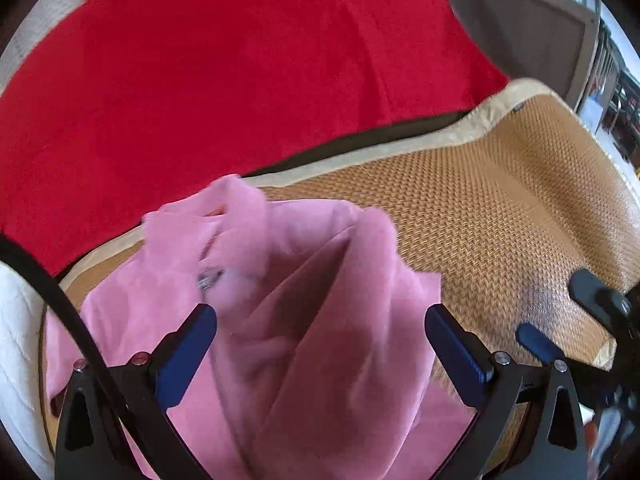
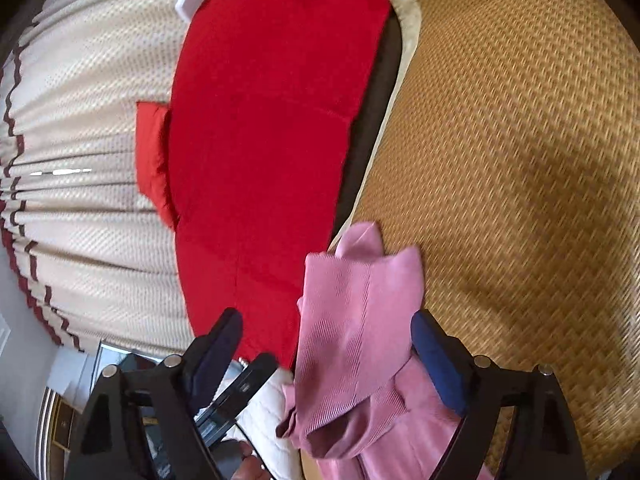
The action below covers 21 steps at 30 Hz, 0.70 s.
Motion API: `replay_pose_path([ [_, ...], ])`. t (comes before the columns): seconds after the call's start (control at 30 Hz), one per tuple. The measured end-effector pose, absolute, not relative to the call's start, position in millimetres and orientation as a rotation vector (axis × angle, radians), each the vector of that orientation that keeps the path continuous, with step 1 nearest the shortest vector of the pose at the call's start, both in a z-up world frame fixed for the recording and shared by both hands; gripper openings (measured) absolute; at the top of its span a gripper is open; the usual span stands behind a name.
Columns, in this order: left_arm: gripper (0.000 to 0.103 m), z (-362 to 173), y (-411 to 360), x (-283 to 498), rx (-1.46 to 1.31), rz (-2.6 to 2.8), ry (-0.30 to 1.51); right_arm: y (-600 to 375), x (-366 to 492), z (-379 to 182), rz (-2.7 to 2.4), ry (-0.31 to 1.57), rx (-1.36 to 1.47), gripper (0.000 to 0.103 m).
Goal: Fold large clothes
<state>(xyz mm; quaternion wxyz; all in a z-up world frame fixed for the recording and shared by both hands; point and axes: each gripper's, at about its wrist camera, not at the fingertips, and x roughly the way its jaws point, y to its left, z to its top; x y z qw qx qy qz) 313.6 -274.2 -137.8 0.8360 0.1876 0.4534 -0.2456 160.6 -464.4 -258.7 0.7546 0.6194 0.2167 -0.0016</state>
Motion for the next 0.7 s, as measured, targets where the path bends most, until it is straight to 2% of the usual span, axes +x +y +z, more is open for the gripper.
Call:
replay_pose_path([
  [0.03, 0.102, -143.3, -281.8, 316.9, 0.412, -0.517, 0.960, -469.8, 157.1, -257.0, -0.013, 0.472, 1.351, 0.088],
  [0.07, 0.092, -146.7, -287.0, 319.3, 0.421, -0.522, 0.962, -473.6, 161.7, -248.0, -0.017, 0.473, 1.351, 0.088],
  [0.1, 0.070, -151.5, -292.3, 321.4, 0.432, -0.544, 0.975, -474.1, 161.8, -248.8, -0.023, 0.477, 1.352, 0.088],
  [0.13, 0.058, -155.2, -295.9, 322.8, 0.441, -0.564, 0.995, -478.7, 159.0, -249.6, -0.027, 0.482, 1.351, 0.088],
  [0.17, 0.037, -158.9, -299.5, 323.6, 0.446, -0.584, 1.022, -479.0, 159.0, -249.1, -0.031, 0.488, 1.350, 0.088],
  [0.2, 0.028, -161.1, -299.6, 324.0, 0.443, -0.594, 1.037, -479.3, 158.5, -249.1, -0.035, 0.492, 1.348, 0.088],
  [0.23, 0.025, -161.4, -299.6, 324.2, 0.443, -0.598, 1.036, -479.0, 159.9, -249.1, -0.042, 0.496, 1.344, 0.088],
  [0.3, 0.007, -160.2, -297.0, 325.6, 0.458, -0.576, 1.012, -478.2, 162.4, -249.1, -0.054, 0.504, 1.333, 0.088],
  [0.43, 0.004, -131.3, -264.5, 319.7, 0.364, -0.588, 0.939, -471.9, 171.2, -250.9, -0.059, 0.531, 1.308, 0.088],
  [0.57, 0.003, -88.8, -201.7, 307.0, 0.276, -0.567, 0.828, -465.3, 177.1, -252.5, -0.050, 0.549, 1.287, 0.088],
  [0.7, 0.003, -68.7, -142.6, 309.3, 0.231, -0.481, 0.774, -450.1, 186.9, -253.0, -0.029, 0.575, 1.248, 0.088],
])
